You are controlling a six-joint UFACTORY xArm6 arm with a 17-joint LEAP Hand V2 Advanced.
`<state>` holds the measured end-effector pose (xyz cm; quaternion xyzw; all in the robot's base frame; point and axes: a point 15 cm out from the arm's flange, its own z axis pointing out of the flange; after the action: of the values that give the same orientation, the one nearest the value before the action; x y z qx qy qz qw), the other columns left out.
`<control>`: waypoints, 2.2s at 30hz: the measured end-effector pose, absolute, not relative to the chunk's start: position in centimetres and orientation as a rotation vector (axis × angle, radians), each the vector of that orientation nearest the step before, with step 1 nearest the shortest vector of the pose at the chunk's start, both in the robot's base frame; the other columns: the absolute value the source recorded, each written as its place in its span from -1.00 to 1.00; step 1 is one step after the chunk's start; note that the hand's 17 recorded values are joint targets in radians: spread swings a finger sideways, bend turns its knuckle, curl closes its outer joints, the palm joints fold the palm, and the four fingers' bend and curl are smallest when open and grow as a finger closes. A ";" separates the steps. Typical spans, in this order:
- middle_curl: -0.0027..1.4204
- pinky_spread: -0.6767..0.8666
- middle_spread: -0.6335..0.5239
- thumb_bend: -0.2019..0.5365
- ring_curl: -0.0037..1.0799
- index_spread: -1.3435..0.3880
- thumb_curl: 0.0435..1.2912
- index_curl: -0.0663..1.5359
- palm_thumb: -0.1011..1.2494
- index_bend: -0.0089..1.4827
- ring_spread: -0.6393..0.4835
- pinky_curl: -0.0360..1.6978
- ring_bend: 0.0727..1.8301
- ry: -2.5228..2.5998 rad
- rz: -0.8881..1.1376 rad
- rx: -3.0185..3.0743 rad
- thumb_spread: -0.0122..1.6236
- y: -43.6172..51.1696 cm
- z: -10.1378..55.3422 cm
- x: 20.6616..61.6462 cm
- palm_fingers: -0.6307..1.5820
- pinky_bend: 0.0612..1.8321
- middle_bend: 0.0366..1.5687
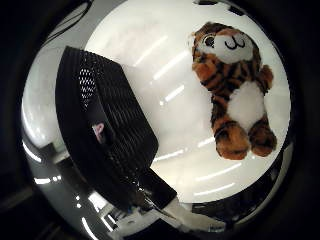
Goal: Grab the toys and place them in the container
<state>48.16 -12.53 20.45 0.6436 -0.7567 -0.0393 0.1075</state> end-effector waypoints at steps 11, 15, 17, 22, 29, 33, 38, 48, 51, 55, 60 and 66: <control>-0.54 0.57 0.56 -0.52 -0.53 0.46 -0.62 -0.60 -0.34 -0.79 0.71 -0.63 -0.65 -2.168 -0.226 1.826 0.30 -12.9 17.4 46.5 -0.42 -0.28 -0.79; -0.53 0.57 0.55 -0.52 -0.53 0.46 -0.62 -0.61 -0.32 -0.79 0.71 -0.63 -0.65 -2.165 -0.241 1.814 0.30 -13.2 16.7 46.4 -0.42 -0.27 -0.78; -0.53 0.57 0.52 -0.48 -0.53 0.46 -0.61 -0.61 -0.26 -0.80 0.71 -0.63 -0.64 -2.168 -0.240 1.811 0.31 -13.3 16.7 46.4 -0.39 -0.26 -0.76; -0.46 0.50 0.23 -0.45 -0.45 0.45 -0.54 -0.63 0.06 -0.81 0.50 -0.65 -0.45 -2.169 -0.213 1.800 0.37 -13.6 16.9 46.6 -0.22 -0.25 -0.60; -0.25 -0.19 -0.24 -0.47 -0.19 0.35 -0.46 -0.58 0.35 -0.75 -0.27 -0.62 -0.06 -2.155 -0.182 1.780 0.34 -14.2 17.2 46.6 -0.07 -0.17 -0.32; -0.02 -0.54 -0.45 -0.48 0.06 0.24 -0.41 -0.50 0.49 -0.72 -0.50 -0.47 0.19 -2.120 -0.155 1.768 0.28 -14.6 17.0 46.4 0.02 0.20 -0.18; 0.35 -0.54 -0.68 -0.47 0.39 0.09 -0.37 -0.29 0.62 -0.44 -0.57 -0.19 0.46 -2.067 -0.142 1.750 0.22 -14.7 16.6 46.0 -0.03 0.60 -0.01; 0.88 -0.42 -0.86 -0.48 0.74 -0.05 -0.34 0.34 0.82 0.37 -0.50 0.14 0.74 -2.048 -0.141 1.750 0.24 -14.6 16.7 45.9 -0.05 0.83 0.41; 0.91 -0.39 -0.85 -0.46 0.76 -0.04 -0.28 0.40 0.90 0.35 -0.48 0.18 0.76 -2.046 -0.134 1.748 0.18 -14.8 17.2 45.7 -0.07 0.86 0.47; 0.91 -0.37 -0.82 -0.47 0.76 -0.03 -0.20 0.49 0.97 0.33 -0.45 0.20 0.78 -2.055 -0.110 1.761 0.12 -14.9 18.4 46.1 -0.08 0.88 0.51; 0.90 -0.35 -0.79 -0.48 0.75 -0.03 -0.13 0.56 0.96 0.30 -0.43 0.21 0.79 -2.069 -0.103 1.753 0.07 -14.9 20.9 45.5 -0.08 0.90 0.53; 0.90 -0.35 -0.75 -0.49 0.71 -0.03 -0.05 0.62 0.96 0.25 -0.40 0.19 0.80 -2.092 -0.071 1.789 0.01 -14.9 25.9 44.9 -0.08 0.91 0.51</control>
<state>44.87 -14.86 25.86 0.6376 -0.7455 -0.0253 0.1926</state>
